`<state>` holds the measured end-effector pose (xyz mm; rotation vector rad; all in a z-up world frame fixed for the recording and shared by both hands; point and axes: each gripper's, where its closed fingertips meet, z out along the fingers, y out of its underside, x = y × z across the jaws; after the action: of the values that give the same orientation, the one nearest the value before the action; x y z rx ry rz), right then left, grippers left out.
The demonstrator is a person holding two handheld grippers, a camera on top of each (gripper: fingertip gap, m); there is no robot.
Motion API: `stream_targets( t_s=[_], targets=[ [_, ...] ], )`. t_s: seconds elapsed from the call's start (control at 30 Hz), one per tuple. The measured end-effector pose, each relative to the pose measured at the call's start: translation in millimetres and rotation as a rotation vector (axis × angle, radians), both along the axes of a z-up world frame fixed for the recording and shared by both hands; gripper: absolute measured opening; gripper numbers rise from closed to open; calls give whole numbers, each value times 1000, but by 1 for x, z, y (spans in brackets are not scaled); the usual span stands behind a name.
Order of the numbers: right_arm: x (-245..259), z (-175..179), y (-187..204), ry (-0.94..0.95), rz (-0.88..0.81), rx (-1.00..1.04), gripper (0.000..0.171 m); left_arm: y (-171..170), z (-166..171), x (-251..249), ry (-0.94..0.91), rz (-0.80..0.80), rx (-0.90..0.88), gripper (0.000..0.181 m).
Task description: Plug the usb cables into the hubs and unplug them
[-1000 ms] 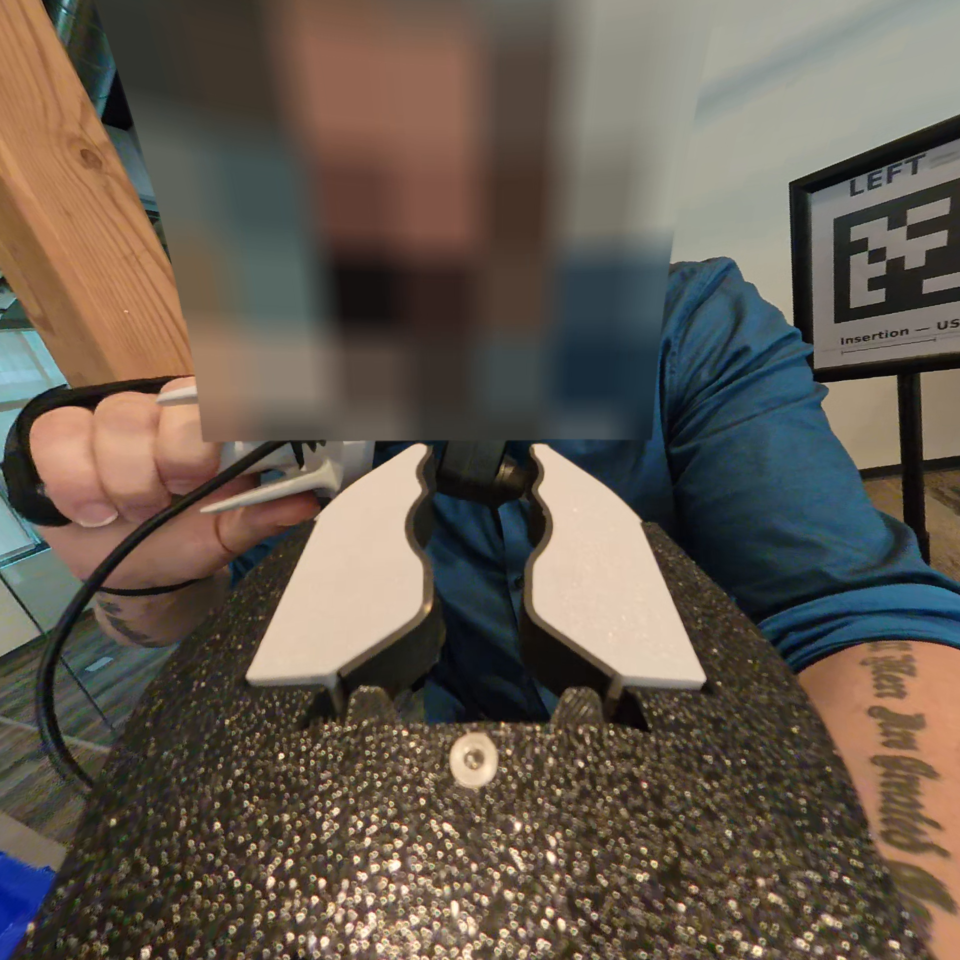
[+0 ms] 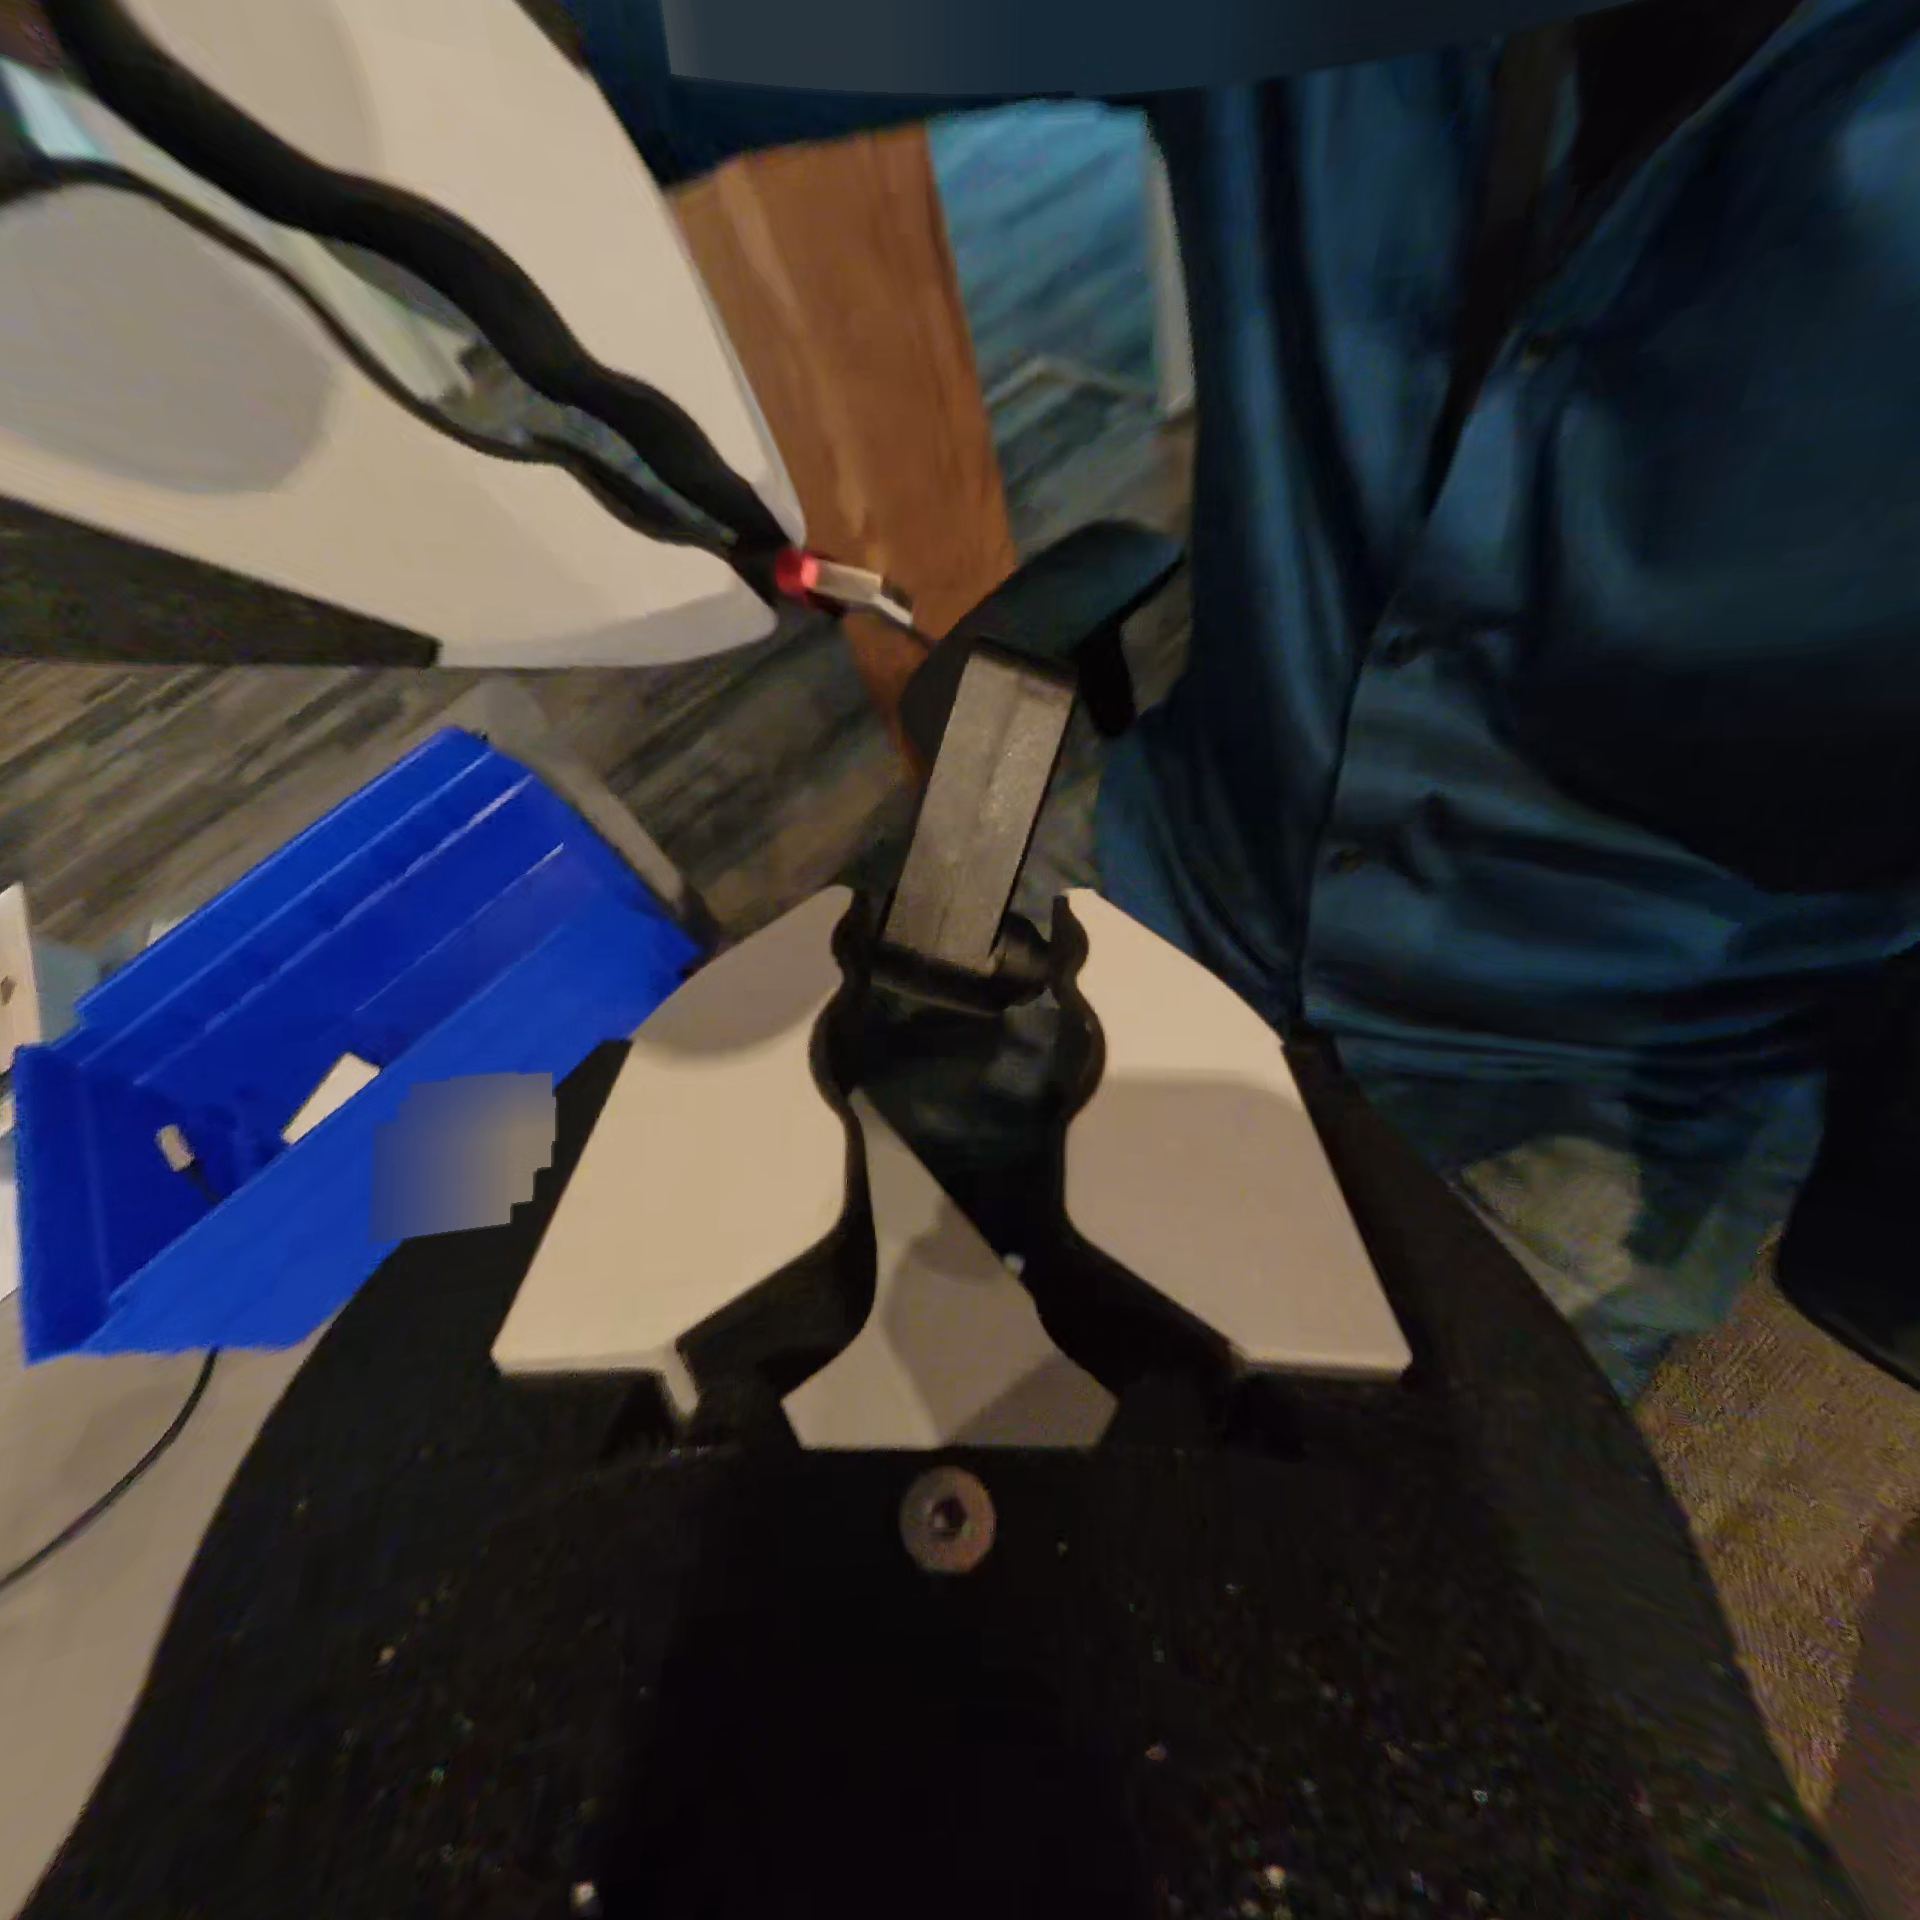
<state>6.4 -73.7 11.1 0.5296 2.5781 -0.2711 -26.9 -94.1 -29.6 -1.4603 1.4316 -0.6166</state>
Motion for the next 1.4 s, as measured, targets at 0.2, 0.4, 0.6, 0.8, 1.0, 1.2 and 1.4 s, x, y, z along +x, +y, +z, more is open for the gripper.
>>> stream_targets(
  t_s=[0.2, 0.4, 0.6, 0.8, 1.0, 1.2, 1.4],
  targets=[
    [-8, -5, 16, -92, -77, 122, 6, 12, -16, -1, 161, 102, 36, 32],
    [-10, -22, 30, -133, -95, 296, 6, 15, -16, -1, 203, 139, 85, 32],
    [-16, -28, 25, -81, -63, 324, 6, 11, -14, 2, 153, 119, 81, 32],
    [-22, -30, 20, -36, -44, 304, 6, 1, -6, 8, 50, 52, 89, 32],
    [-20, -30, 19, -63, -40, 292, 6, 0, -7, 6, 39, 57, 91, 32],
    [-20, -32, 20, -69, -44, 267, 6, -2, -7, 5, 36, 61, 100, 32],
    [-41, -43, 51, -22, -108, 277, 6, -3, -12, -3, 27, 97, 87, 33]
  ],
)
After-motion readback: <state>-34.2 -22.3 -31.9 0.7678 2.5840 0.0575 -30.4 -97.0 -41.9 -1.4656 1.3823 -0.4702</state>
